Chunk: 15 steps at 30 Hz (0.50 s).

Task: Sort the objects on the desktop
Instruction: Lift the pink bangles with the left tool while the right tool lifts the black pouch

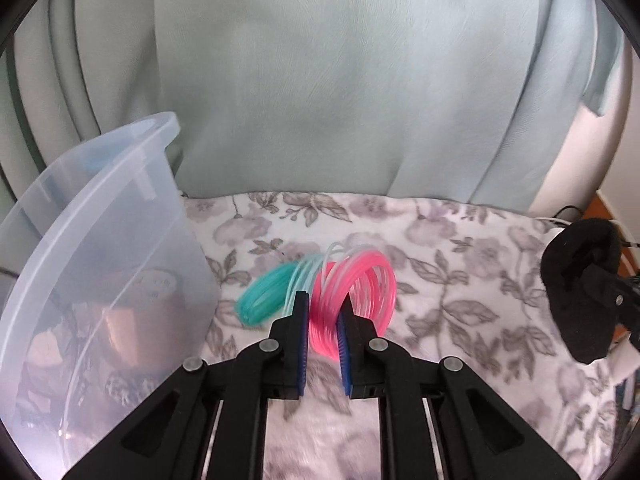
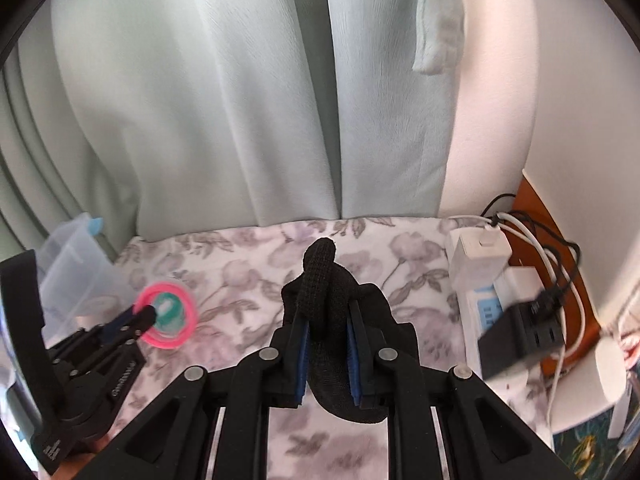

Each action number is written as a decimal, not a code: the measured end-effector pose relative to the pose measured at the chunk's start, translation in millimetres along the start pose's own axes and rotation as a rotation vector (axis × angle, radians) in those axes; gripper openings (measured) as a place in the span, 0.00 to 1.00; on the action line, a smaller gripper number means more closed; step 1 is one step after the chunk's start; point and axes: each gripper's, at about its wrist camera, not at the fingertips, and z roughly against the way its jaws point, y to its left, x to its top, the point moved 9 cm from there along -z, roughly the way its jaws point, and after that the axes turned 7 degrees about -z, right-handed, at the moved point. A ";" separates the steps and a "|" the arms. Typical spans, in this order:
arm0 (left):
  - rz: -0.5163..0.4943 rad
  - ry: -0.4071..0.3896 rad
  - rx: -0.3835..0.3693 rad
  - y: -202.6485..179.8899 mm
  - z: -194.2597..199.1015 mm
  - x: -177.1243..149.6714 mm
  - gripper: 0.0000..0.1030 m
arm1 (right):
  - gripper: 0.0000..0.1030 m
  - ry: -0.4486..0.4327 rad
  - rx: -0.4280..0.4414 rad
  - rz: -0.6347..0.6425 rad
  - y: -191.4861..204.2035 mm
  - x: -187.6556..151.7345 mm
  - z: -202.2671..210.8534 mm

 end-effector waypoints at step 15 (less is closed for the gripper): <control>0.024 -0.046 -0.155 3.1 61.2 -22.5 0.12 | 0.17 -0.049 0.126 -0.061 18.1 -27.5 74.2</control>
